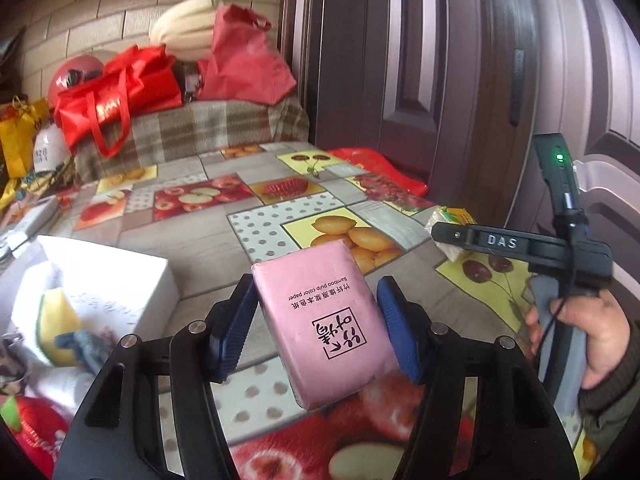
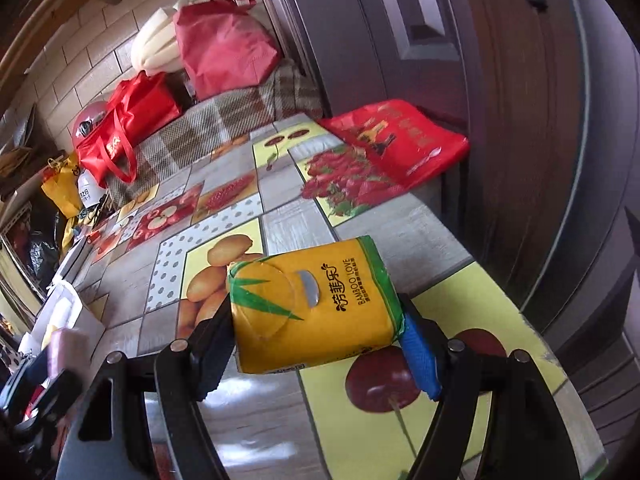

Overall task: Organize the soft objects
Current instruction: 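Carry the pink tissue pack over the tray with the left gripper while the right carries the yellow pack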

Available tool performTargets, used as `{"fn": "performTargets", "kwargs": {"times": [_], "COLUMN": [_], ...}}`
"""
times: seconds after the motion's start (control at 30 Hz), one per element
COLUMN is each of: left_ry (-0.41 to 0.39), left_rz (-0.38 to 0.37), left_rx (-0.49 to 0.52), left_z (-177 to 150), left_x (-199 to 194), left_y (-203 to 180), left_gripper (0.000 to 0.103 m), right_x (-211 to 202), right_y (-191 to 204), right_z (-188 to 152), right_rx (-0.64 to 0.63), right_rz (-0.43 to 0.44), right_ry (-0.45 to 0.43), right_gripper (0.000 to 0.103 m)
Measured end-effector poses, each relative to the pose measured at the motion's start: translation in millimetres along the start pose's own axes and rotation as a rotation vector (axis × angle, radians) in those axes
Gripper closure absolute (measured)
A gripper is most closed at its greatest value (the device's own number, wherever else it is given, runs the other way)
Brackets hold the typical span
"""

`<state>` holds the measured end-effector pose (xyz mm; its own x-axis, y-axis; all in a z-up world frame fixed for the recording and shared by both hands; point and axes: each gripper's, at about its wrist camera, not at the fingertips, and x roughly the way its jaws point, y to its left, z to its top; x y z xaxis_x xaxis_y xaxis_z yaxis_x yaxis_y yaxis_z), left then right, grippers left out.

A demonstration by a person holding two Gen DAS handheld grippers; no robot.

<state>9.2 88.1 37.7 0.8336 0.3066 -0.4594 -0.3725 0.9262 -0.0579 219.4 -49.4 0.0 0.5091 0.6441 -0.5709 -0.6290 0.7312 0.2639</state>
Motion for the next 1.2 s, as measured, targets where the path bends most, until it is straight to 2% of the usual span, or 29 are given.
{"fn": "performTargets", "kwargs": {"times": [0.37,0.57,0.83,1.2], "left_ry": [-0.086,-0.104,-0.140,-0.169], "left_rz": [0.008,0.041,0.139,0.232], "left_rx": [0.086,0.041,0.010,-0.063], "left_z": [-34.6,-44.6,-56.9,-67.8], "left_x": [-81.1,-105.6,-134.4,-162.4], "left_y": [15.7,38.5,69.9,117.7], "left_gripper": [0.041,0.041,0.041,0.041], "right_x": [-32.2,-42.8,-58.0,-63.8], "right_y": [58.1,101.9,150.3,195.2], "right_z": [-27.0,-47.0,-69.1,-90.2], "right_rx": [-0.141,-0.222,-0.342,-0.454], "right_rz": [0.051,0.107,0.142,0.182], "right_ry": [-0.096,-0.125,-0.206,-0.225], "right_gripper": [0.028,0.028,0.028,0.028]}}
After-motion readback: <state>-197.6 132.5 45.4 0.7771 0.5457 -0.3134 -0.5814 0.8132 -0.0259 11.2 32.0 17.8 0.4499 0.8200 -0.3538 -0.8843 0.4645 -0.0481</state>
